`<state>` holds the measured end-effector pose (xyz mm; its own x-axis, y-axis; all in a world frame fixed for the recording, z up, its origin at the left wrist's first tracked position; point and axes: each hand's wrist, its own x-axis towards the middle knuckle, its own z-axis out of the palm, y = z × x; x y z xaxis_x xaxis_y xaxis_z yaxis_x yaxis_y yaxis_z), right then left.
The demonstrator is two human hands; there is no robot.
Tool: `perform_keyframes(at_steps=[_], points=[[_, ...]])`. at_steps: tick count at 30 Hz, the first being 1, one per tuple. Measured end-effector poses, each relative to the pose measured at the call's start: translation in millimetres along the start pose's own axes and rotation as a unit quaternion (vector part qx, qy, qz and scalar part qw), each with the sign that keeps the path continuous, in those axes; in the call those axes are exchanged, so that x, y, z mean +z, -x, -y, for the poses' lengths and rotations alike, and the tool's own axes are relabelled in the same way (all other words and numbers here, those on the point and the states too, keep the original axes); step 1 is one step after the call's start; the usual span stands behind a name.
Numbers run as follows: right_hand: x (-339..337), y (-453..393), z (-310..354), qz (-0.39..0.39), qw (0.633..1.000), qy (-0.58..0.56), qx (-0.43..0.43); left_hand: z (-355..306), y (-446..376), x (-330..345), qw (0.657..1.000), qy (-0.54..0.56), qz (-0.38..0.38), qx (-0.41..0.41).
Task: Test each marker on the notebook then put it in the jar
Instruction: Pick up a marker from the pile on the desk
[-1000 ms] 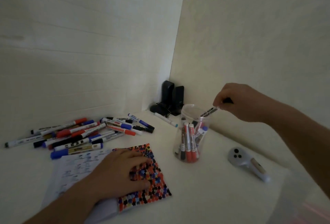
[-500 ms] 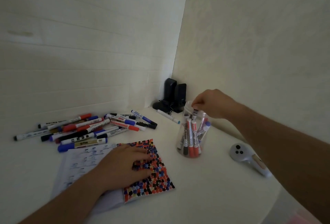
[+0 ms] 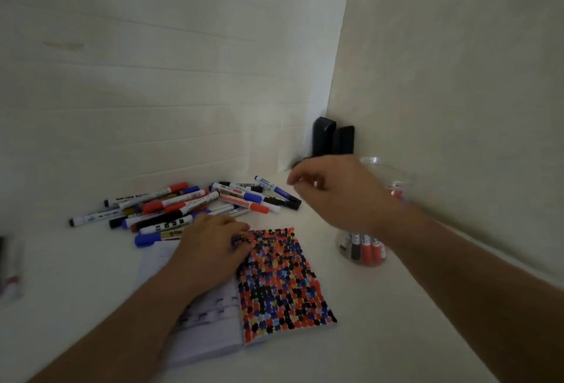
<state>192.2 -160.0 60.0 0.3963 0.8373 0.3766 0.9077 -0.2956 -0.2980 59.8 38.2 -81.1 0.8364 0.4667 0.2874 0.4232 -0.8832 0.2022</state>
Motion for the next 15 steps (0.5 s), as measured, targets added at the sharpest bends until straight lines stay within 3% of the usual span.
perform_keyframes(at_steps=[2,5,10,15], points=[[50.9,-3.8,-4.4,0.082,0.996,-0.032,0.02,-4.7,-2.4,0.4,0.999,-0.038,0.031,-0.021],[112.2,-12.4,-29.2,0.145,0.986,0.013,0.083,-7.3,-5.3,1.0,0.995,-0.05,0.074,-0.049],[132.4,-8.9,-45.1,0.134,0.988,0.026,0.076,-8.4,-9.1,-0.2,0.991,-0.059,0.103,-0.056],[140.2,-6.7,-59.6,0.091,0.994,0.003,0.066,-10.5,-6.6,-2.9,0.995,-0.035,0.074,-0.064]])
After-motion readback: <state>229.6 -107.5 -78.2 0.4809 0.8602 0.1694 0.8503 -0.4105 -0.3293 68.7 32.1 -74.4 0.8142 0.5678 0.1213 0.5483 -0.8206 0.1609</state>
